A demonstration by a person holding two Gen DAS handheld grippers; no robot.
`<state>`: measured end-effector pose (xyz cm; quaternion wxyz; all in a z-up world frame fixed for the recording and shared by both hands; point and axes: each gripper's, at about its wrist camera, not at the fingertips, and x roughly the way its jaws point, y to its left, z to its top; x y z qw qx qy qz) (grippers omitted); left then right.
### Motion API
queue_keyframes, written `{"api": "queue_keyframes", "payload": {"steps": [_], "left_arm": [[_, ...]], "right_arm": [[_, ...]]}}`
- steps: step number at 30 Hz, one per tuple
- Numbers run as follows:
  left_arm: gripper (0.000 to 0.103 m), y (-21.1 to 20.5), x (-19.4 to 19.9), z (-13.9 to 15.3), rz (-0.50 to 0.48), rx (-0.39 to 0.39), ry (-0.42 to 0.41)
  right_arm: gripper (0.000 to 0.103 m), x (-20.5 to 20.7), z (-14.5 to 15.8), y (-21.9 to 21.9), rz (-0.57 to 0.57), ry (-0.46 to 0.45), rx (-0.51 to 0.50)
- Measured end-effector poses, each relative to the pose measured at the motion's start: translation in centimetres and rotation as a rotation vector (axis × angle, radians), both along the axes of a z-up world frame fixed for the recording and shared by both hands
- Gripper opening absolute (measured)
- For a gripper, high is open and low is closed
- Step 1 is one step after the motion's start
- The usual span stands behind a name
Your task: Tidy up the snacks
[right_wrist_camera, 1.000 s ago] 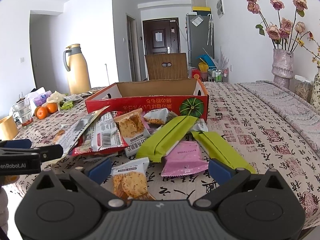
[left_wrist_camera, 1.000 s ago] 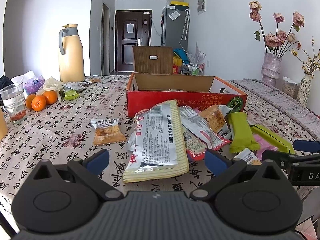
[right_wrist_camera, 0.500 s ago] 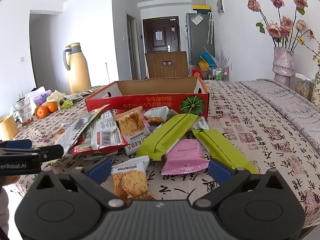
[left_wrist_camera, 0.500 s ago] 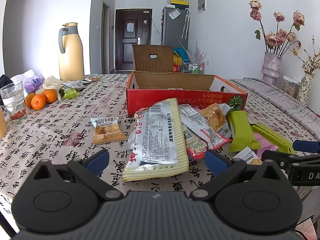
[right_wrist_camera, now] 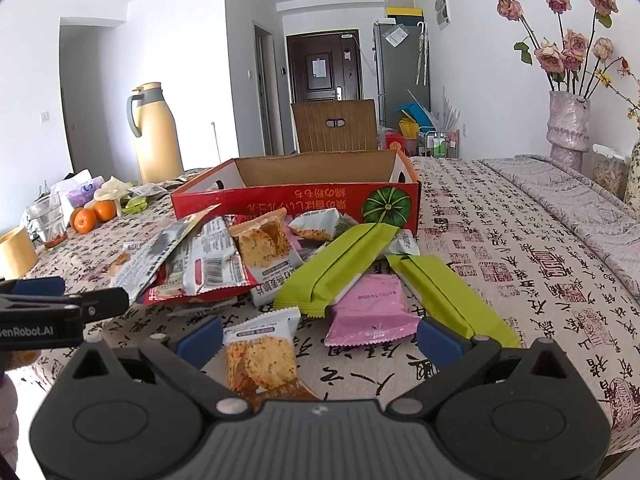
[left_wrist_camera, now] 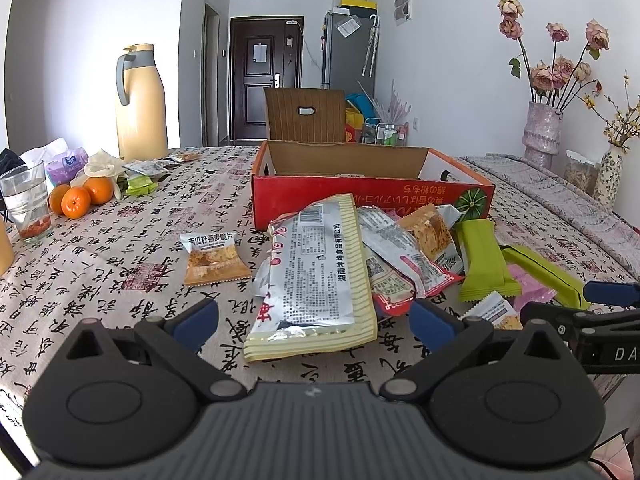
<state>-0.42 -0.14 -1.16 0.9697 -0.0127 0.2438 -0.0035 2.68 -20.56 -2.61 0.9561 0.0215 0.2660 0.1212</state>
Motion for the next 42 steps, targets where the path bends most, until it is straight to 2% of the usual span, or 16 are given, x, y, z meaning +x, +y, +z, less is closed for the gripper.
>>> {"api": "queue_keyframes", "payload": {"steps": [19, 22, 27, 32, 36, 38, 42], "left_arm": [[0.103, 0.3, 0.2, -0.2, -0.010, -0.011, 0.010], [0.103, 0.3, 0.3, -0.2, -0.009, -0.010, 0.014], [0.103, 0.6, 0.5, -0.4, -0.008, -0.016, 0.023], [0.103, 0.9, 0.9, -0.7, -0.005, -0.021, 0.036], [0.103, 1.2, 1.2, -0.9, -0.007, -0.033, 0.052], [0.103, 1.2, 1.2, -0.9, -0.009, -0.037, 0.053], [0.103, 1.4, 1.3, -0.9, -0.009, -0.046, 0.054]], "right_arm": [[0.103, 0.4, -0.5, 0.7, 0.034, 0.032, -0.014], [0.100, 0.5, -0.8, 1.2, 0.059, 0.044, -0.021], [0.087, 1.2, -1.5, 2.3, 0.095, 0.077, -0.042], [0.078, 1.9, -2.0, 3.1, 0.110, 0.098, -0.057], [0.054, 2.2, -2.3, 3.4, 0.121, 0.123, -0.061], [0.045, 2.3, -2.3, 3.5, 0.124, 0.124, -0.062], [0.039, 2.2, -2.2, 3.3, 0.119, 0.122, -0.057]]}}
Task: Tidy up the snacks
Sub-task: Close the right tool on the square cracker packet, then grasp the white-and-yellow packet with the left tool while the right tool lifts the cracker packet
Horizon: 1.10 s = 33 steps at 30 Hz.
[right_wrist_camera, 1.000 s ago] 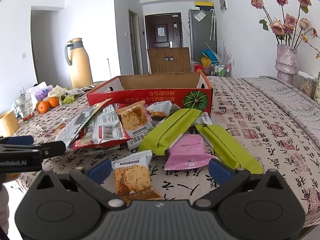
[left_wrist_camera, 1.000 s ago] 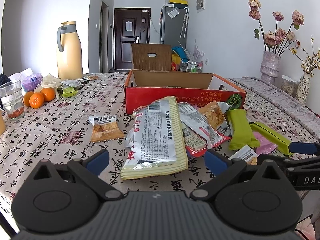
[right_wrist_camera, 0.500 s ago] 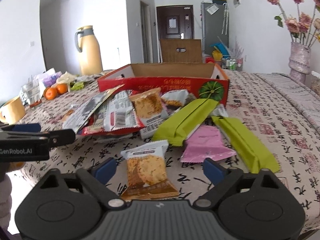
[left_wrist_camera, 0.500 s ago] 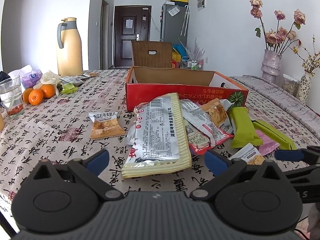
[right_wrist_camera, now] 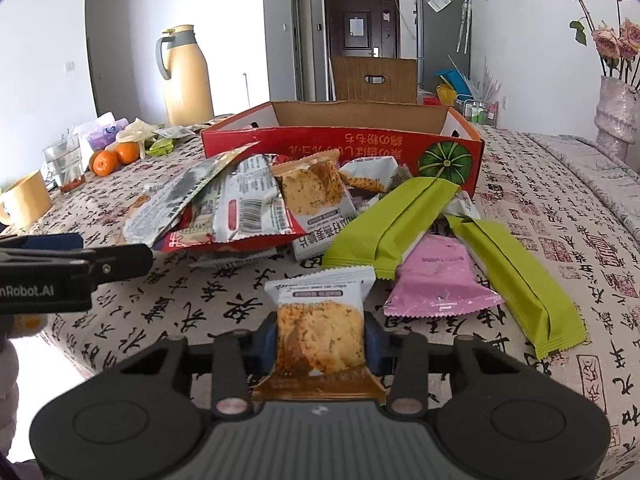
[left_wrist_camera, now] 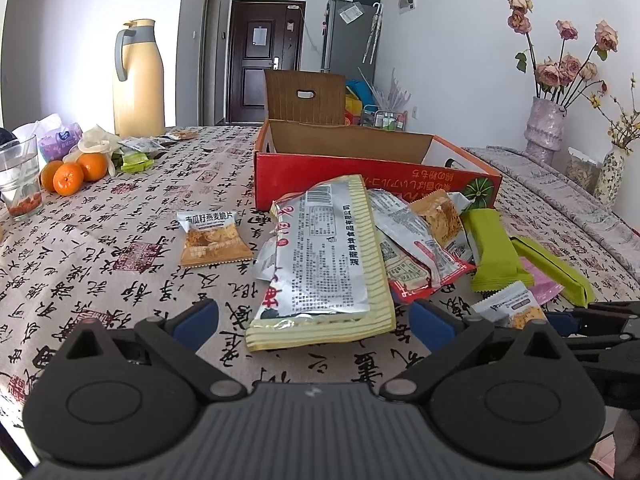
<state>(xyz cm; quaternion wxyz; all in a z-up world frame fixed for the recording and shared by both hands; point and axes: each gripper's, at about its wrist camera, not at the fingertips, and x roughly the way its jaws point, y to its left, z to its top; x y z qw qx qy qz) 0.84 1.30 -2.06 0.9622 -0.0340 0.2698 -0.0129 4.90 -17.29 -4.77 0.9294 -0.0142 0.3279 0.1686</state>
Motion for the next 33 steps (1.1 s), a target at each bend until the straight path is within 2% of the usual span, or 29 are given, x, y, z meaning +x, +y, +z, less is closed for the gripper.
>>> {"api": "queue_keyframes", "payload": {"steps": [13, 20, 24, 27, 32, 33], "left_arm": [[0.103, 0.9, 1.8, 1.8, 0.002, -0.033, -0.009], [0.103, 0.7, 5.0, 1.3, -0.005, -0.025, 0.038], [0.103, 0.6, 6.4, 0.8, -0.012, -0.058, 0.061], [0.093, 0.4, 7.0, 0.3, -0.023, -0.076, 0.081], [0.067, 0.8, 7.1, -0.1, -0.062, -0.150, 0.092], [0.066, 0.9, 7.2, -0.1, -0.069, -0.159, 0.096]], "right_arm": [[0.039, -1.1, 1.8, -1.9, -0.040, -0.072, 0.057], [0.039, -0.4, 2.1, -3.8, -0.118, -0.099, 0.088], [0.039, 0.1, 1.8, -4.5, -0.138, -0.091, 0.094], [0.039, 0.5, 1.6, -4.7, -0.142, -0.084, 0.099], [0.039, 0.9, 1.1, -4.7, -0.144, -0.070, 0.103], [0.039, 0.9, 1.1, -4.7, -0.144, -0.069, 0.103]]}}
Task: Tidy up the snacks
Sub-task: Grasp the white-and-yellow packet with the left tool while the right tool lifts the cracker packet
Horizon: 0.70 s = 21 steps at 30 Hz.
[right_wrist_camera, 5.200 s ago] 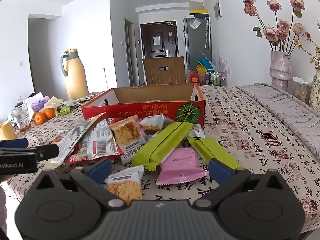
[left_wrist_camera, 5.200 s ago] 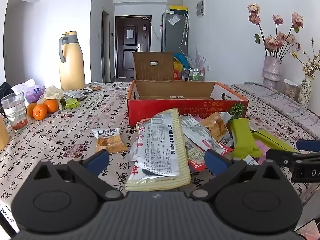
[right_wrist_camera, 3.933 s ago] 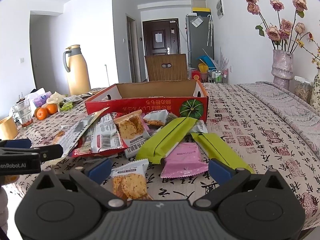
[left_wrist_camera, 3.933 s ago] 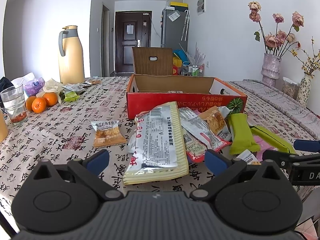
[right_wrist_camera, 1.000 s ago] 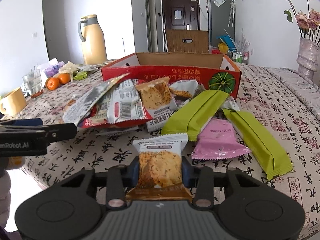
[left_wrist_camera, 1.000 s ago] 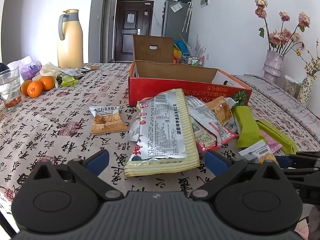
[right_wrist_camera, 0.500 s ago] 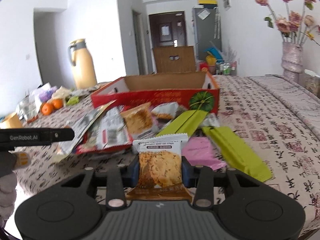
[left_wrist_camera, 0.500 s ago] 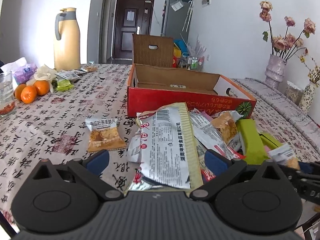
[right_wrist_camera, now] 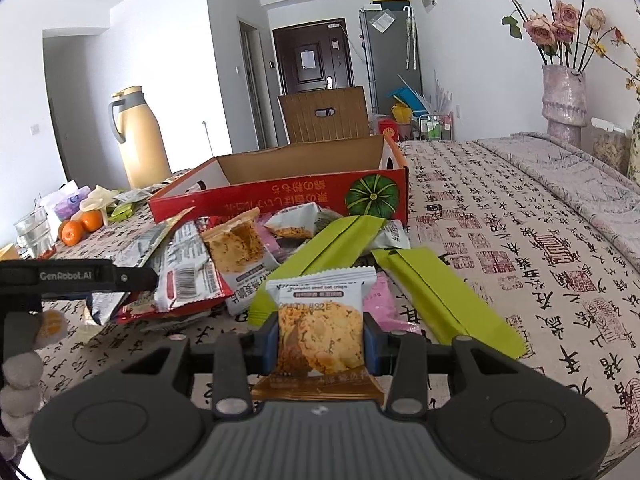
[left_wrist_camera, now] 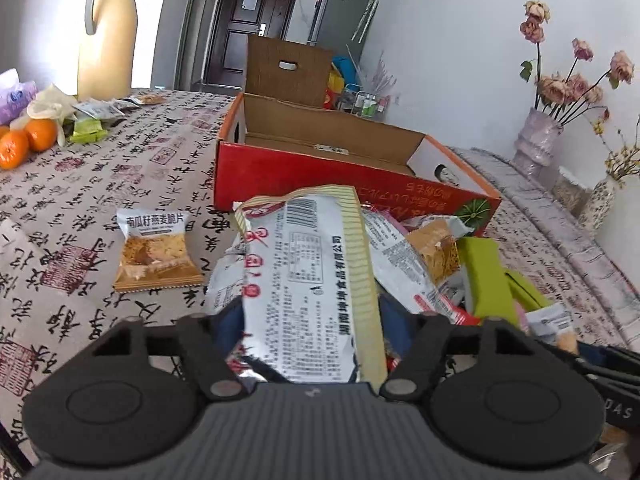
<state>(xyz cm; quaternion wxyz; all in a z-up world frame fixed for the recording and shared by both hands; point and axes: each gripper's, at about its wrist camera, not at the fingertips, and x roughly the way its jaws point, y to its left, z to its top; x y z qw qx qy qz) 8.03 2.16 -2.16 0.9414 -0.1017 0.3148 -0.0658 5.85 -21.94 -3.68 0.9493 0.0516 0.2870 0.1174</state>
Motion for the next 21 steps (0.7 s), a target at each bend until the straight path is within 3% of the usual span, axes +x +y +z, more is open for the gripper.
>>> {"api": "queue_keyframes", "payload": {"steps": [4, 8, 21], "left_arm": [[0.052, 0.2, -0.2, 0.2, 0.003, -0.015, -0.008], [0.046, 0.4, -0.4, 0.5, 0.008, -0.012, -0.015], [0.044, -0.2, -1.2, 3.6, 0.011, 0.066, -0.116]], "right_arm": [[0.039, 0.1, -0.1, 0.0, 0.003, 0.001, 0.004], [0.039, 0.0, -0.1, 0.0, 0.002, -0.002, 0.003], [0.039, 0.3, 1.3, 0.0, -0.005, -0.062, -0.007]]}}
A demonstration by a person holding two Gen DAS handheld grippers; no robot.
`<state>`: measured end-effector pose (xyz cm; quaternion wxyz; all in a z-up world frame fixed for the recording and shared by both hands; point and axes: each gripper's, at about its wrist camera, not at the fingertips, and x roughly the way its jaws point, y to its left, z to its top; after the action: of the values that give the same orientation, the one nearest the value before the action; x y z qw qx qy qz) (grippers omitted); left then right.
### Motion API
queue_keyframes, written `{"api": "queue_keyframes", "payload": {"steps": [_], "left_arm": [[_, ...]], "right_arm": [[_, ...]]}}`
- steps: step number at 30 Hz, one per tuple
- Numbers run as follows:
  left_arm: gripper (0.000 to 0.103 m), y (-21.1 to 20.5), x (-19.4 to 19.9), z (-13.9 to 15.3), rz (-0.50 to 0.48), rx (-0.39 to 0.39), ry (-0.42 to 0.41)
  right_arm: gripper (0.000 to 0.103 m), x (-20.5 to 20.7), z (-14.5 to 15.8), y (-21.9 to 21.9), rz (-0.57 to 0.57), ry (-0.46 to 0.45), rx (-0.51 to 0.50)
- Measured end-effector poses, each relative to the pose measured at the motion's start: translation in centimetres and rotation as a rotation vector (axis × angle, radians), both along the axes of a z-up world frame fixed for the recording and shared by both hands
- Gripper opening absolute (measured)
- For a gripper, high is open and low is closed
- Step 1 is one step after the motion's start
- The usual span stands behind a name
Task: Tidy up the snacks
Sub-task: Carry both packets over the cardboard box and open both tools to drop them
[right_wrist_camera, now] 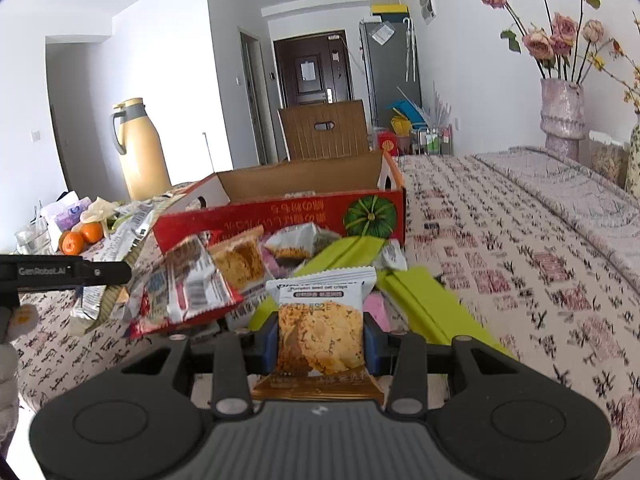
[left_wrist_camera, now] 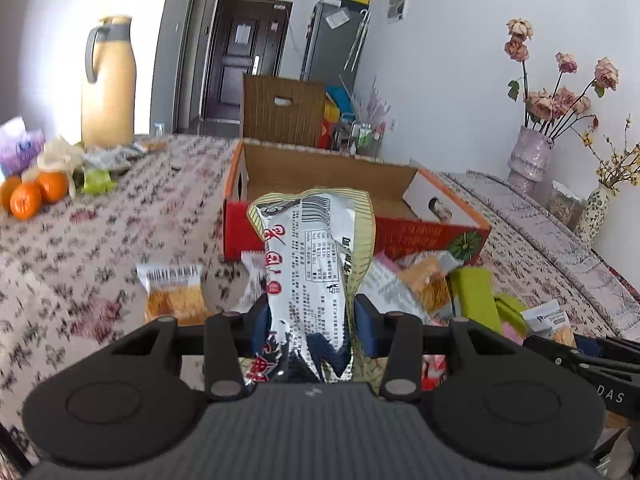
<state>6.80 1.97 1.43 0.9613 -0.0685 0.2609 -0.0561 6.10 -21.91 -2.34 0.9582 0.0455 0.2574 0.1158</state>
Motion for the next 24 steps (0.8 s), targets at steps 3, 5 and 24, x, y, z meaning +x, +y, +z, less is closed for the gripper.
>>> {"api": "queue_keyframes", "payload": {"steps": [3, 5, 24], "left_arm": [[0.044, -0.2, 0.6, 1.0, 0.003, 0.022, -0.027], [0.044, -0.4, 1.1, 1.7, 0.005, 0.031, -0.044], [0.044, -2.5, 11.7, 6.4, 0.054, 0.090, -0.074]], "right_arm": [[0.039, 0.9, 0.8, 0.3, 0.005, -0.029, -0.008], [0.039, 1.6, 1.4, 0.5, 0.006, -0.048, -0.014], [0.039, 14.3, 8.3, 3.7, 0.030, -0.167, -0.042]]}}
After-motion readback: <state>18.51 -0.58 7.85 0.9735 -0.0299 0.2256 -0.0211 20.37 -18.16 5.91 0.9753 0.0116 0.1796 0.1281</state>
